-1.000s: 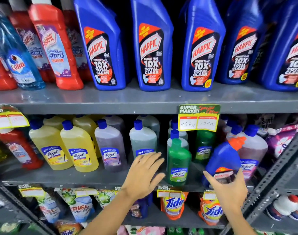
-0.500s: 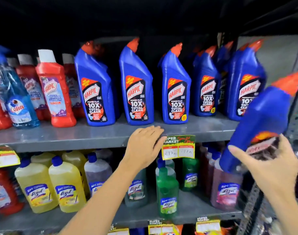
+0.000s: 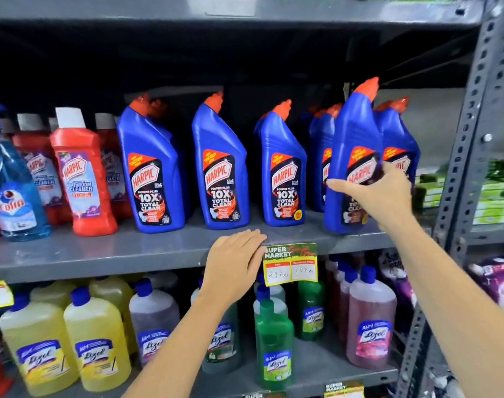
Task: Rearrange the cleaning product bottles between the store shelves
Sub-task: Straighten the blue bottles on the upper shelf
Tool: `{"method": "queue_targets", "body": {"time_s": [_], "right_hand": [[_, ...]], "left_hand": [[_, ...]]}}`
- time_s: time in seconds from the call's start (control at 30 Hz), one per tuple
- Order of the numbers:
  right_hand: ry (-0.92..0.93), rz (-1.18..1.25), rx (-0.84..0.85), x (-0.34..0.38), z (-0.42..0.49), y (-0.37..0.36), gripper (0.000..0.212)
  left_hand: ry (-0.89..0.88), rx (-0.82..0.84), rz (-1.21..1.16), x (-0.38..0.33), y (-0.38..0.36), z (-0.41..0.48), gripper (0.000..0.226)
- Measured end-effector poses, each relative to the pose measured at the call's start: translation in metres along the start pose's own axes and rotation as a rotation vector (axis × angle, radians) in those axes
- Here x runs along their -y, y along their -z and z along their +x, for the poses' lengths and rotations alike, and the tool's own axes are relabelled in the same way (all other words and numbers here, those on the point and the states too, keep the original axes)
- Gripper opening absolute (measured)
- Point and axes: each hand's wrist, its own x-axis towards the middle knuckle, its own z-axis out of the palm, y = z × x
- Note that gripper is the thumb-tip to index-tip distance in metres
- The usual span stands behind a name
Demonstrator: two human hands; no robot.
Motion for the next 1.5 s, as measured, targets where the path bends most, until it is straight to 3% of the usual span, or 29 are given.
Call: {"method": "queue_targets", "body": {"time_s": [0.27,0.4,0.67,1.23,1.5], "right_hand": [[-0.02,-0.101,0.046,-0.019,0.001,-0.021,0.11],[-0.034,-0.196,0.163,-0.036,-0.009,-0.015,0.126],[-0.051,-0.274,0.173,-0.049,-0.009,-0.029,0.106],[-0.111,-0.321,0.241,-0.051,0.016,-0.041,0.123],[-0.111,-0.333,0.175,-0.05,0.01,-0.043,0.123]], "left_hand": [[-0.013,0.018,0.005,0.001,0.001,0.0,0.039],[-0.018,0.004,0.008,0.001,0.0,0.0,0.038],[-0.005,-0.024,0.011,0.0,-0.006,-0.002,0.035],[0.002,-0.034,0.007,-0.002,-0.005,-0.003,0.035],[-0.003,-0.051,-0.004,-0.002,-0.005,-0.003,0.034]]}}
